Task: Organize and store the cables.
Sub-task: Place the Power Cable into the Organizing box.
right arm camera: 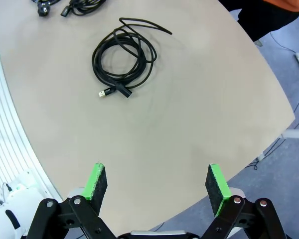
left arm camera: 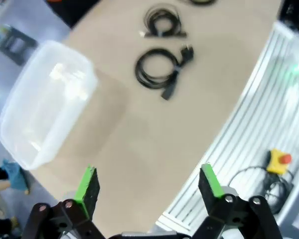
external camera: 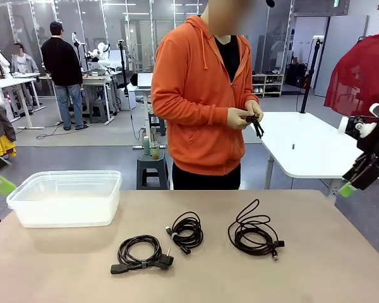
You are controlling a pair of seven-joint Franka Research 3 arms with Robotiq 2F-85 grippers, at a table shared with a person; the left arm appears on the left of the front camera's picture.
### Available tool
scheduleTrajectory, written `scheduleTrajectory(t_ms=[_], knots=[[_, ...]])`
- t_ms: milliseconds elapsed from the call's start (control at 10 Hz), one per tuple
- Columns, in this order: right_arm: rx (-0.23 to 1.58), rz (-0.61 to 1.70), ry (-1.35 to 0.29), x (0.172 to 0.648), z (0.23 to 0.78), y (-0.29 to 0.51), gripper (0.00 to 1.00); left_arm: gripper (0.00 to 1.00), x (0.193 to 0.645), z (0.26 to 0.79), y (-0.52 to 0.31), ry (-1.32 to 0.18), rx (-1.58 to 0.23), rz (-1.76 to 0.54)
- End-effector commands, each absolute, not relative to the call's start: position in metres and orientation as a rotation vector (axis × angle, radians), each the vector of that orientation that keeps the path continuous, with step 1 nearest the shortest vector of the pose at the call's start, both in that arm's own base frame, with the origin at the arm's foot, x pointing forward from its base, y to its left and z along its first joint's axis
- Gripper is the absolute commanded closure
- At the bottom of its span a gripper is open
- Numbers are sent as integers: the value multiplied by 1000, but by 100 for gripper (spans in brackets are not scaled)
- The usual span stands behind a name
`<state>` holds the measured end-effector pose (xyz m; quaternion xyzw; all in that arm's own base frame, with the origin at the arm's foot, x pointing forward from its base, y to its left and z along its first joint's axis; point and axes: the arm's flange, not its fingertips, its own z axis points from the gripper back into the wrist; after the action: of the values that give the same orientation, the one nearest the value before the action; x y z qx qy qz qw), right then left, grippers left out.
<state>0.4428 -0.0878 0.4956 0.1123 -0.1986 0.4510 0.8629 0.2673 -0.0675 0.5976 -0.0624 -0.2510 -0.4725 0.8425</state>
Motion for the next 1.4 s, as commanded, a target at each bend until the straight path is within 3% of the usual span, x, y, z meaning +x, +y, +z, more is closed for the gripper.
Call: scheduleTrajectory(t_ms=[0,200,400,800,900,1300], knots=[[264,966,-454,430,486,-91,0,0,272,578,-100,-498,-110,-1187],[186,902,-457,414,474,-91,0,0,279,547,-144,-468,-115,-1316],[241,941,-421,433,489,-91,0,0,282,527,-172,-477,-60,-1340],[241,941,-421,433,489,-91,0,0,287,499,-178,-421,-175,-1231],[241,941,-421,433,489,-91,0,0,290,519,-187,-429,-98,-1313],[241,941,-421,433,489,-91,0,0,291,516,-188,-422,-119,-1298]])
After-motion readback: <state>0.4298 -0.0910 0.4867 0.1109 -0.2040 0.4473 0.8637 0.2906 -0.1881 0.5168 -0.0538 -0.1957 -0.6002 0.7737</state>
